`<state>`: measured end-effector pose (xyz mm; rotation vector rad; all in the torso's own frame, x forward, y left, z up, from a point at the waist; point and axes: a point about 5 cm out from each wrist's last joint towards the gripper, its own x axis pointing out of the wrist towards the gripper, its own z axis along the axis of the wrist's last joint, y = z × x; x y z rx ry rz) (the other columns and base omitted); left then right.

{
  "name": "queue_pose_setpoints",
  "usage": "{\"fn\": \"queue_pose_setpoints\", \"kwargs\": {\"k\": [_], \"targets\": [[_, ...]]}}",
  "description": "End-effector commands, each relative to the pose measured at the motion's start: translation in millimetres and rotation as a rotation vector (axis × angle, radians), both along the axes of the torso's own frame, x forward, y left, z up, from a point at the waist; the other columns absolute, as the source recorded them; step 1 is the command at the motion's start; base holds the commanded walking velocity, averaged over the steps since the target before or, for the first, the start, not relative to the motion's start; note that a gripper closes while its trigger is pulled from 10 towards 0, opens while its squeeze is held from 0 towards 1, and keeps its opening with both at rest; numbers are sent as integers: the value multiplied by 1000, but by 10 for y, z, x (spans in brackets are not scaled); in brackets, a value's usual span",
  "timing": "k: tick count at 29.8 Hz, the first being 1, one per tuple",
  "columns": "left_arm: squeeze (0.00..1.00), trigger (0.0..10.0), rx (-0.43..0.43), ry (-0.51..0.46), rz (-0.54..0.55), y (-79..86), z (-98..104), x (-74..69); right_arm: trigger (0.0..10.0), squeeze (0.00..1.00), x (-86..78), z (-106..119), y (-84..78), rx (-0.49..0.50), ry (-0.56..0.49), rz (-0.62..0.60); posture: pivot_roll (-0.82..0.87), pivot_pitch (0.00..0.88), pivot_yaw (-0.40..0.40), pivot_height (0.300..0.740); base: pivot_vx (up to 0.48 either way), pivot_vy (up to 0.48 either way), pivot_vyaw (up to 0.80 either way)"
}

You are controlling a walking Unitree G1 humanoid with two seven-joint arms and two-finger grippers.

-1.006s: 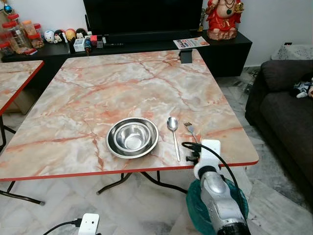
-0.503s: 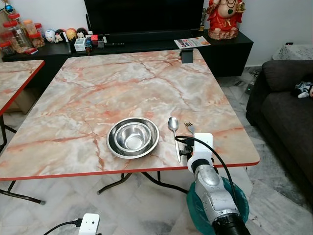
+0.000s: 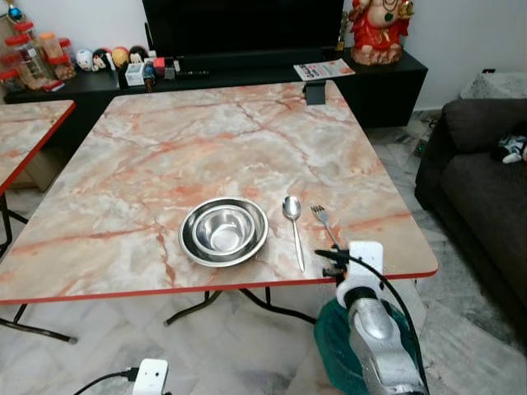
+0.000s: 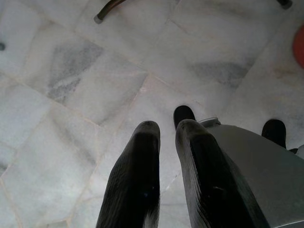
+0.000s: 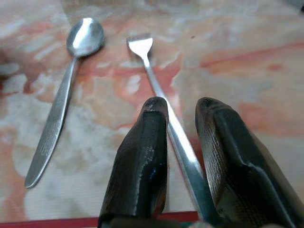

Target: Setting the table

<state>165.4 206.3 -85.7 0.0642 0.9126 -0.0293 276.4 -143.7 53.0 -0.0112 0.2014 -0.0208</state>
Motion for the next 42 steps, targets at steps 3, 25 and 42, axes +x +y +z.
{"fn": "queue_pose_setpoints", "kwargs": {"k": [3,25,42], "targets": [[0,10000,7,20,-9,21,-14,-33,10000,0,-28,47,-54,3,-31,-13,-6,31,60,740,0,0,0],[0,10000,6,25,-15,35,-10,-28,10000,0,27,57,183,108,12,35,-1,26,65,740,0,0,0],[0,10000,2,26,-19,29,-13,-33,10000,0,9,41,106,94,21,-11,-5,29,64,740,0,0,0]]}}
